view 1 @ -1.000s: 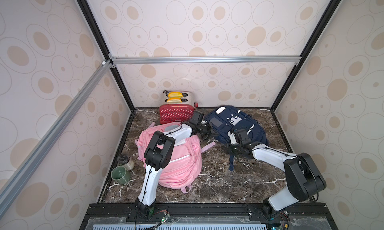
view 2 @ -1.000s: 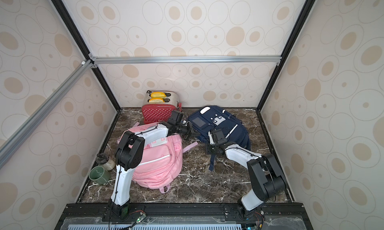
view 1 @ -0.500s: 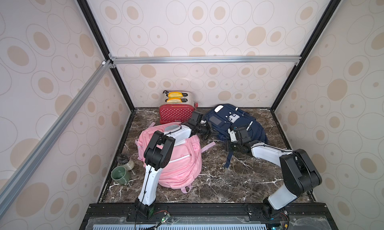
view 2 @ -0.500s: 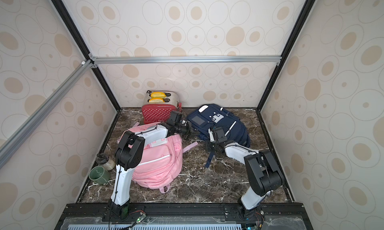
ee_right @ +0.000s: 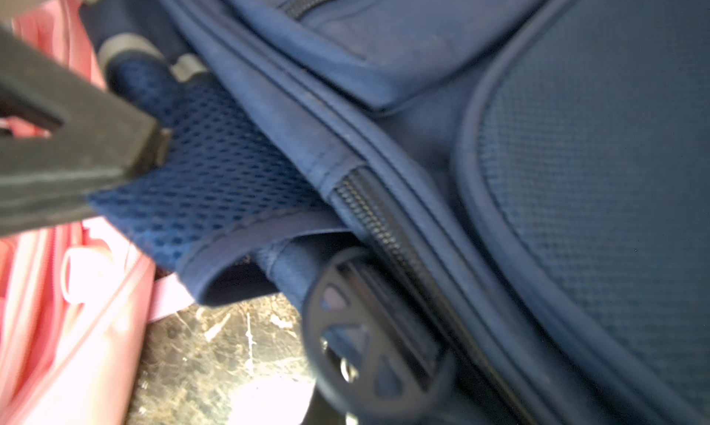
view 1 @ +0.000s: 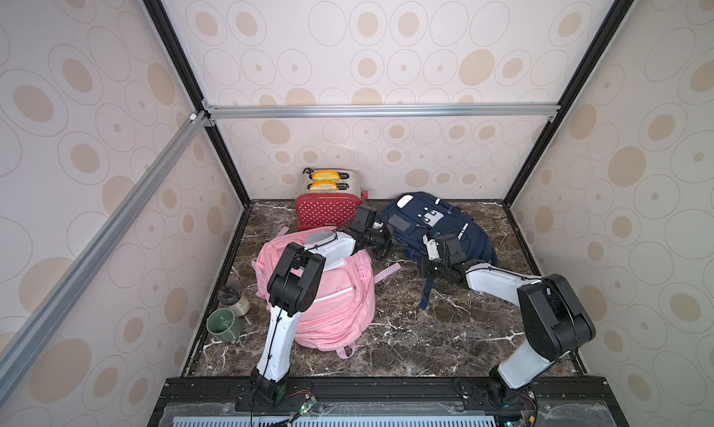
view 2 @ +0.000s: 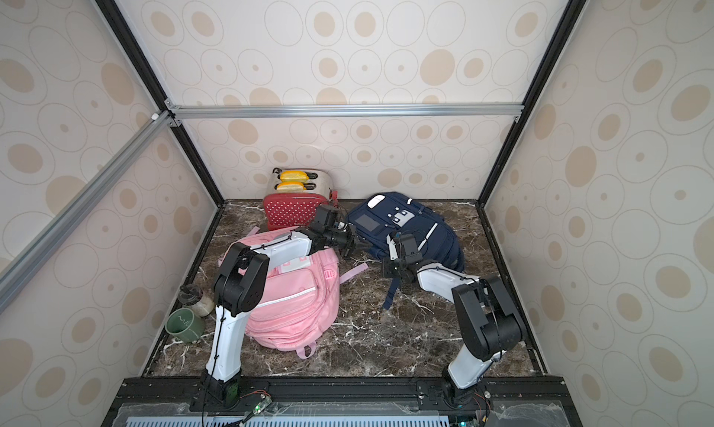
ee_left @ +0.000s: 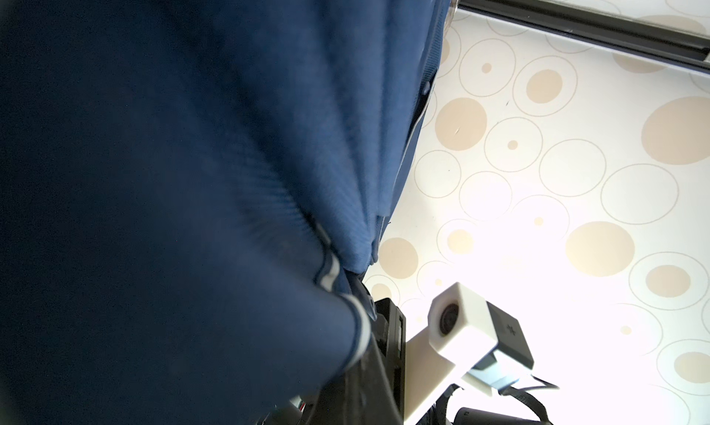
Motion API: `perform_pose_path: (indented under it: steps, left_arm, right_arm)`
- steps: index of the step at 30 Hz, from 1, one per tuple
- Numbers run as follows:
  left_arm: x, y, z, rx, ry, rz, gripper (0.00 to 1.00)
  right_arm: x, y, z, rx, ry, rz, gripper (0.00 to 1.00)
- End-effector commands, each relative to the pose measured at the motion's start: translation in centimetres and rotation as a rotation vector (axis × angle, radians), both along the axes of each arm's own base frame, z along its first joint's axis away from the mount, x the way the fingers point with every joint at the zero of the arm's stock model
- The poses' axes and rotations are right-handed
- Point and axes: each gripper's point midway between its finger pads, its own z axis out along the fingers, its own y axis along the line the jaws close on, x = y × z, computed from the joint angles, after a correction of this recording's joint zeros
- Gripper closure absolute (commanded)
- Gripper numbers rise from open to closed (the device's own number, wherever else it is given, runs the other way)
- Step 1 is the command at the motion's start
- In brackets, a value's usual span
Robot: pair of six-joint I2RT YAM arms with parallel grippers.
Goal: Zip up the backpack
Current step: Zip the zipper on the backpack.
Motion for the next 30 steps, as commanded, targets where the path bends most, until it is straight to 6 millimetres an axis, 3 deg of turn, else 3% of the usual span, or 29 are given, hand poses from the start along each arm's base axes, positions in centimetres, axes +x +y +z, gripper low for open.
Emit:
perform_pose_path:
  steps: [1, 15, 30]
  left_arm:
    - [-0.7, -0.8, 4.4, -0.098, -0.059, -0.061, 1.00]
    - [-0.2, -0.3, 3.3, -0.091, -0.044, -0.050, 1.00]
    - [-0.2, 0.3, 1.2, -0.039, -0.034, -0.067, 1.00]
  right_arm:
    - [-0.2, -0.5, 0.7, 0.006, -0.012, -0.009, 0.99]
    - [-6.5, -3.8, -1.2, -0.052, 0.117, 0.042, 1.00]
    - [-11.6, -5.8, -2.3, -0.135, 0.255, 0.124, 1.00]
